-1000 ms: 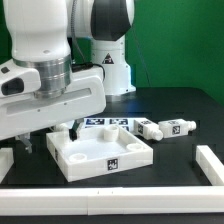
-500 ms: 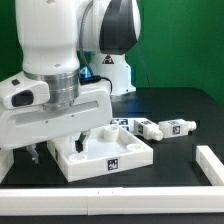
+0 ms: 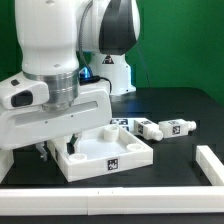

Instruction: Assemble one leg

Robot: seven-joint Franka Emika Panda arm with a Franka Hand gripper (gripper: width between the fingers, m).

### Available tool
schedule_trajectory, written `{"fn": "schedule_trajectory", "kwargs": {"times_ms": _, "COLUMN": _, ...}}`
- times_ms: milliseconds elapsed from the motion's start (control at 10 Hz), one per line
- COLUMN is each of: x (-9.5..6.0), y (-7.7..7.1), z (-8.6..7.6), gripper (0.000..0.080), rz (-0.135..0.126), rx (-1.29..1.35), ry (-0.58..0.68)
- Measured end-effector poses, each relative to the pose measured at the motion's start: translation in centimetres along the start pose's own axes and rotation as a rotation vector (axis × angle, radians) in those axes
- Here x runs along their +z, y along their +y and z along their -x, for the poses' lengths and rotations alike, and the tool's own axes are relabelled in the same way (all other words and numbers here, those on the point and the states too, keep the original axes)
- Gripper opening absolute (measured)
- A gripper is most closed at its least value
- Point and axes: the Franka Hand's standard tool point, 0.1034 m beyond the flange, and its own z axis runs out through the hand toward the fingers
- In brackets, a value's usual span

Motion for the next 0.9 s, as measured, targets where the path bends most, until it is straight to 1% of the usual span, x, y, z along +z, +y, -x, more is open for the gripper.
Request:
{"fn": "schedule_trajectory", "kwargs": {"times_ms": 100, "x": 0.0, "y": 0.0, "z": 0.0, "gripper": 0.0145, "rz": 0.0, "rx": 0.0, "ry": 0.0}}
{"fn": "schedule_trajectory", "kwargs": {"times_ms": 200, "x": 0.0, "y": 0.0, "z": 0.0, "gripper": 0.0053, "rz": 0.0, "rx": -0.002, "ry": 0.0}}
{"fn": "schedule_trajectory", "kwargs": {"times_ms": 300, "x": 0.0, "y": 0.1, "z": -0.2, "gripper": 0.0053, "rz": 0.0, "rx": 0.031, "ry": 0.002}}
{"fn": "schedule_trajectory", "kwargs": {"times_ms": 400, "x": -0.3, "y": 0.5, "z": -0.9, "gripper": 0.0053, "rz": 0.003, "rx": 0.084, "ry": 0.005}}
{"fn": "schedule_trajectory", "kwargs": {"times_ms": 500, "x": -0.8, "y": 0.9, "z": -2.3, "gripper": 0.0053, "rz": -0.004, "rx": 0.146, "ry": -0.007}}
{"fn": "schedule_trajectory", "kwargs": {"times_ms": 600, "x": -1.3, "y": 0.6, "z": -4.2, "gripper": 0.0053, "rz": 0.002, "rx": 0.26, "ry": -0.004}}
{"fn": "schedule_trajectory", "kwargs": {"times_ms": 800, "x": -1.5, "y": -1.6, "z": -6.9, "gripper": 0.0053, "rz": 0.003, "rx": 0.445, "ry": -0.017}}
{"fn": "schedule_trajectory", "kwargs": {"times_ms": 900, "x": -1.6, "y": -2.2, "z": -8.1, "gripper": 0.0054, "rz": -0.004, "rx": 0.514, "ry": -0.012}}
